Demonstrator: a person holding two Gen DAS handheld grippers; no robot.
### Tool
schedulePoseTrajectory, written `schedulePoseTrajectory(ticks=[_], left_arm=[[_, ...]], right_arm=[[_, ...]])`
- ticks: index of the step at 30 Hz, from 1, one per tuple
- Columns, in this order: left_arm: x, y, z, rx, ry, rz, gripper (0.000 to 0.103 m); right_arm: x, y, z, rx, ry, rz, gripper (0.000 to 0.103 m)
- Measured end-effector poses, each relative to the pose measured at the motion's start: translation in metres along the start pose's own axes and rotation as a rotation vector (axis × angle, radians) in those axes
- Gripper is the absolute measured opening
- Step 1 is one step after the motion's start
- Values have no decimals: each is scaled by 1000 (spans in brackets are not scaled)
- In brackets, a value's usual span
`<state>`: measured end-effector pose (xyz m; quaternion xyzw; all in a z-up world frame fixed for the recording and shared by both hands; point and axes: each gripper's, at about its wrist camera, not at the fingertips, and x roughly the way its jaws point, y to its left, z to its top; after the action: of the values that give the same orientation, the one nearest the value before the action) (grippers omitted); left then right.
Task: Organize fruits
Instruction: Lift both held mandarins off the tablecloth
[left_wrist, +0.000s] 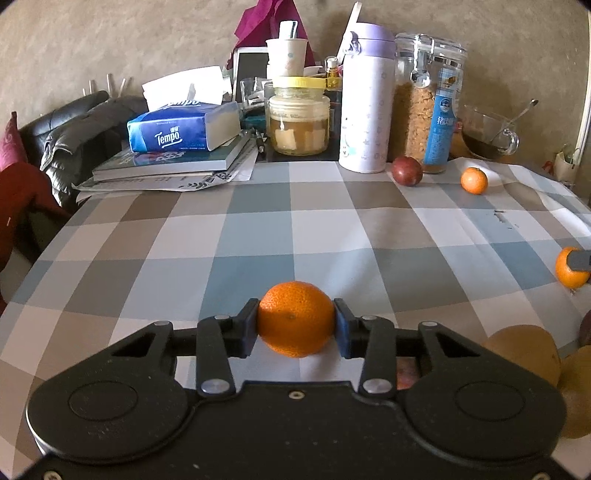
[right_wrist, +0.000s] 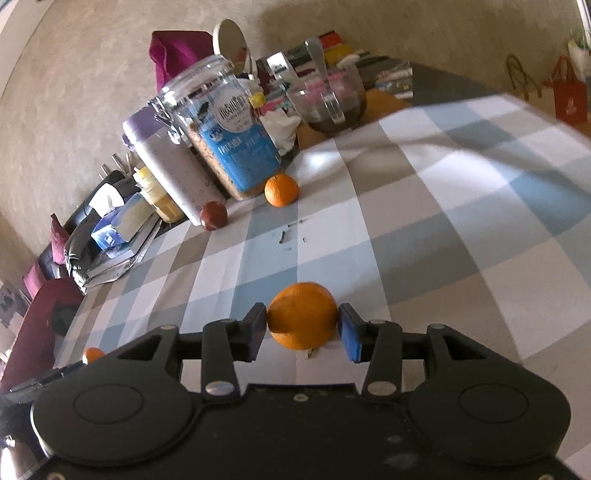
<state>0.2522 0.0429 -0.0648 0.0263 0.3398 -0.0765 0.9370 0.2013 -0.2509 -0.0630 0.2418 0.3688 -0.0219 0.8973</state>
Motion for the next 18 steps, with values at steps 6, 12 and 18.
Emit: schedulePoseTrajectory(ticks=[6, 12, 18], left_arm=[[-2, 9, 3, -69, 26, -61, 49], [-2, 2, 1, -24, 19, -36, 49], [-2, 0, -1, -1, 11, -24, 50]], right_arm=[[-1, 1, -1, -1, -4, 24, 44], [-7, 12, -4, -79, -36, 37, 42], [-19, 20, -5, -114, -89, 77, 42]])
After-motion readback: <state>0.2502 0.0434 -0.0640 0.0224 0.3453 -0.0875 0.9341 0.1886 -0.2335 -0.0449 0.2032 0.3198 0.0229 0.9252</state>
